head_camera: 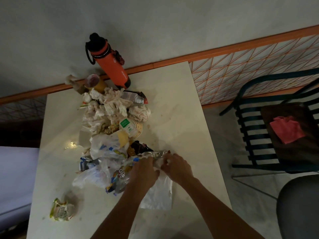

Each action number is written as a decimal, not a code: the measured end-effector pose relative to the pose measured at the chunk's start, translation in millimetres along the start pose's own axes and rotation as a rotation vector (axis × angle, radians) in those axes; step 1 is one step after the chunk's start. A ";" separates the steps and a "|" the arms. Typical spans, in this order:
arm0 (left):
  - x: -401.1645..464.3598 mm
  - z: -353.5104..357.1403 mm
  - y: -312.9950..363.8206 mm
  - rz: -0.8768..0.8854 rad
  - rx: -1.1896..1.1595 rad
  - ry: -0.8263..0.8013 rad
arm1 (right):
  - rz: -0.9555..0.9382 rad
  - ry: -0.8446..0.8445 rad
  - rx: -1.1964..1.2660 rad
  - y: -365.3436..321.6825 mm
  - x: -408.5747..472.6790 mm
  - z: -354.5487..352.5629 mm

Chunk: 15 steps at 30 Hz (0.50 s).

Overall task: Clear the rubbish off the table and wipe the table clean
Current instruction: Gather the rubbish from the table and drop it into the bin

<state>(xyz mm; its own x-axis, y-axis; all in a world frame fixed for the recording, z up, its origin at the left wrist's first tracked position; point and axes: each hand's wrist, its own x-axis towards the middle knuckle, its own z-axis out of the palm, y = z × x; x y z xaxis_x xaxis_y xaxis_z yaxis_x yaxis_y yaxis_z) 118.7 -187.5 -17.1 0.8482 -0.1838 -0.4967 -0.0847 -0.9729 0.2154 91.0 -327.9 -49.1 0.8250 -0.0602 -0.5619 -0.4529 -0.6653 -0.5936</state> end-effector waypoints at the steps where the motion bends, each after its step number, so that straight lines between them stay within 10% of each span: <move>1: -0.4 2.7 0.5 0.001 0.018 0.001 | 0.020 0.006 0.050 0.0 -1.9 -2.8; 15: -28.3 -46.5 -2.2 -0.134 -0.415 0.180 | 0.078 0.094 0.569 12.6 -43.2 -37.6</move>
<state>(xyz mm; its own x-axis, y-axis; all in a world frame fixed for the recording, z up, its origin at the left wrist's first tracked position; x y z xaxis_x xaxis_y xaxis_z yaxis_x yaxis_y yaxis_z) 119.2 -173.6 35.6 0.9178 0.0022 -0.3971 0.2163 -0.8414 0.4952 62.4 -361.6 -10.6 0.7968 -0.1760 -0.5781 -0.6023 -0.1536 -0.7834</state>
